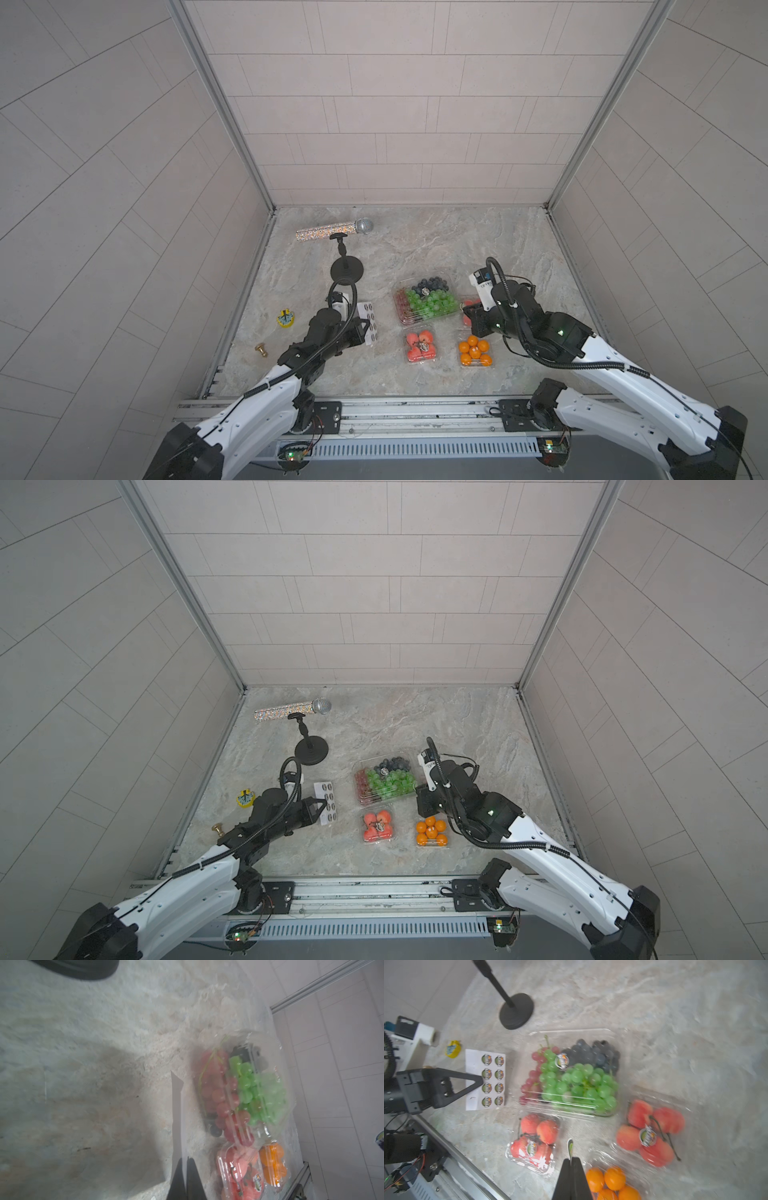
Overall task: Label fruit boxes
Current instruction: Place the label sticker at the center of the board.
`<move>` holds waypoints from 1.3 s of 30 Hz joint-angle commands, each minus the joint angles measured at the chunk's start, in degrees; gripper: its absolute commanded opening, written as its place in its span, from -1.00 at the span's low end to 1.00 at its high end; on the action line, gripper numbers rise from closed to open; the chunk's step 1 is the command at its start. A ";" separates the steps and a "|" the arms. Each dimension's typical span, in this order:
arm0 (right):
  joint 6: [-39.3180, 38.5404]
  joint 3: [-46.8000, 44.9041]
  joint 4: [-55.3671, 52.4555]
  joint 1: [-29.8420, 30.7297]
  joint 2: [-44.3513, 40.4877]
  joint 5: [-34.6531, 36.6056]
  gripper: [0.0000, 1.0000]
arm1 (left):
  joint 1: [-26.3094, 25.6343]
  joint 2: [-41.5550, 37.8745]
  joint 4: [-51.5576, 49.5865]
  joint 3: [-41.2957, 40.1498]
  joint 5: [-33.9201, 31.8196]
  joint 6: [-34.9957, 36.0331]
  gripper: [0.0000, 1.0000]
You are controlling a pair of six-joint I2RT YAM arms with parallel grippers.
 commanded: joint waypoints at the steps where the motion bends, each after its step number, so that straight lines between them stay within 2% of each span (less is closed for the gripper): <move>1: -1.55 -2.77 -8.11 -3.68 0.11 -3.83 -1.00 | 0.32 0.68 -4.07 1.69 -1.27 1.22 -1.00; 5: -0.75 -3.40 -8.24 -4.05 1.81 -6.73 -1.00 | 0.33 2.09 -7.28 1.05 -7.60 2.05 -1.00; 7: -0.35 -3.49 -9.00 -4.04 2.82 -5.87 -1.00 | 0.32 1.49 -11.01 2.08 -10.01 2.90 -0.96; 9: 0.25 -3.84 -9.25 -4.02 4.66 -5.39 -1.00 | 0.32 0.25 -13.57 2.66 -12.43 2.92 -0.69; 13: 1.03 -3.74 -11.64 -3.96 8.54 -6.37 -1.00 | 0.32 -1.50 -16.54 2.59 -16.32 4.59 -0.52; 16: 2.40 -3.68 -12.77 -3.12 9.22 -3.71 -1.00 | 0.33 -2.39 -19.45 3.25 -18.64 4.85 -0.13; 20: 3.94 -4.22 -13.14 -2.38 10.62 -0.57 -1.00 | 0.33 -6.14 -20.70 2.89 -19.93 4.78 0.69; 22: 3.98 -3.45 -14.45 -2.20 11.97 0.09 -1.00 | 0.32 -6.59 -20.63 2.72 -19.43 4.81 0.88; 34: 4.04 -4.55 -13.32 -0.35 13.75 -2.40 -1.00 | 0.33 -8.60 -20.68 2.28 -19.56 5.04 0.93; 39: 3.42 -4.71 -12.55 -0.35 16.90 -2.10 -1.00 | 0.32 -9.25 -20.84 2.02 -19.55 4.98 0.93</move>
